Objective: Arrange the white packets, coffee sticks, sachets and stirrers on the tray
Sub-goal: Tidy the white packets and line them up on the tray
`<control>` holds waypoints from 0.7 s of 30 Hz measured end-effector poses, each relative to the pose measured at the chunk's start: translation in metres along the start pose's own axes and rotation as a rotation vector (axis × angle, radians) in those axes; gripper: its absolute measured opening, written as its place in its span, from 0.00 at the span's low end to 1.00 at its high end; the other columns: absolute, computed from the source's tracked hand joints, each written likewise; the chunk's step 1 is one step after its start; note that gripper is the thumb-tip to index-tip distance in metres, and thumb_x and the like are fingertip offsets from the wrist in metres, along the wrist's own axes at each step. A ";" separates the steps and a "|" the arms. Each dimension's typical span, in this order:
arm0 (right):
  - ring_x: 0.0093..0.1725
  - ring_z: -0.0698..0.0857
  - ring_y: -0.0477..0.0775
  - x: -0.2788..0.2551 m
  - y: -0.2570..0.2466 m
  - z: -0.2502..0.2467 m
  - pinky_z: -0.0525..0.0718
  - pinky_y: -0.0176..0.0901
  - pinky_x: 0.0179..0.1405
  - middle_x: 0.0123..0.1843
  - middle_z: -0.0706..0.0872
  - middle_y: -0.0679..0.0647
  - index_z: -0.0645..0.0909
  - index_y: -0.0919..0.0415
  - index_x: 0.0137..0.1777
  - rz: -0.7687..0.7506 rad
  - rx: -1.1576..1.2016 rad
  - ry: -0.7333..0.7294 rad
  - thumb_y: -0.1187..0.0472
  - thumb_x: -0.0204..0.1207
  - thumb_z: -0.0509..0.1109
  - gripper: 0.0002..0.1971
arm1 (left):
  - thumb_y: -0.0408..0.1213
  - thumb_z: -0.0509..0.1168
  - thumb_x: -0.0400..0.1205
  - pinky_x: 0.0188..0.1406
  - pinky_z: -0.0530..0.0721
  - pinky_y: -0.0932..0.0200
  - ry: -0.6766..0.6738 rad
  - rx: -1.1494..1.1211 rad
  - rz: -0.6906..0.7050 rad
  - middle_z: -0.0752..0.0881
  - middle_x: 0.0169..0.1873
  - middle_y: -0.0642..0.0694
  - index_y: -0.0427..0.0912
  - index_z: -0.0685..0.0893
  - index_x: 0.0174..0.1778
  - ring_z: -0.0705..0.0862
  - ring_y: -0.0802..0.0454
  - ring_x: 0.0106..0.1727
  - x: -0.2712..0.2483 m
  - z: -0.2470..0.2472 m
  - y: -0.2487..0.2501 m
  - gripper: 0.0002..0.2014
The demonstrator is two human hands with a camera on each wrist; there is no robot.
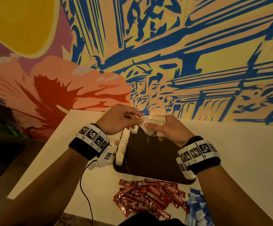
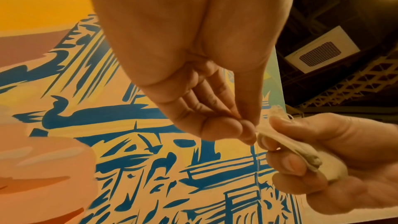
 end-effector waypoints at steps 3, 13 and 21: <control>0.40 0.85 0.61 0.006 0.005 0.001 0.79 0.46 0.31 0.46 0.93 0.64 0.89 0.63 0.53 -0.007 -0.020 0.005 0.52 0.77 0.80 0.14 | 0.39 0.77 0.79 0.38 0.87 0.54 -0.024 0.018 -0.015 0.93 0.37 0.42 0.43 0.91 0.56 0.90 0.46 0.37 0.004 -0.001 -0.002 0.11; 0.36 0.83 0.57 0.036 0.020 0.003 0.80 0.45 0.31 0.37 0.90 0.57 0.88 0.60 0.55 0.065 0.038 0.089 0.40 0.82 0.71 0.21 | 0.36 0.77 0.79 0.34 0.86 0.61 0.007 0.065 -0.018 0.92 0.36 0.45 0.44 0.93 0.49 0.89 0.53 0.34 0.031 -0.016 -0.022 0.05; 0.37 0.83 0.51 0.060 0.052 -0.013 0.81 0.44 0.32 0.35 0.87 0.55 0.88 0.61 0.52 0.257 0.317 0.434 0.40 0.89 0.57 0.26 | 0.37 0.75 0.81 0.35 0.86 0.60 0.044 0.156 -0.064 0.91 0.35 0.45 0.44 0.91 0.51 0.87 0.56 0.33 0.070 -0.043 -0.059 0.05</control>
Point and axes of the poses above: each hand's wrist, its own x-axis towards the middle knuckle, its own z-axis out of the palm, y = z × x, the point moved 2 cm from there along x, towards the middle knuckle
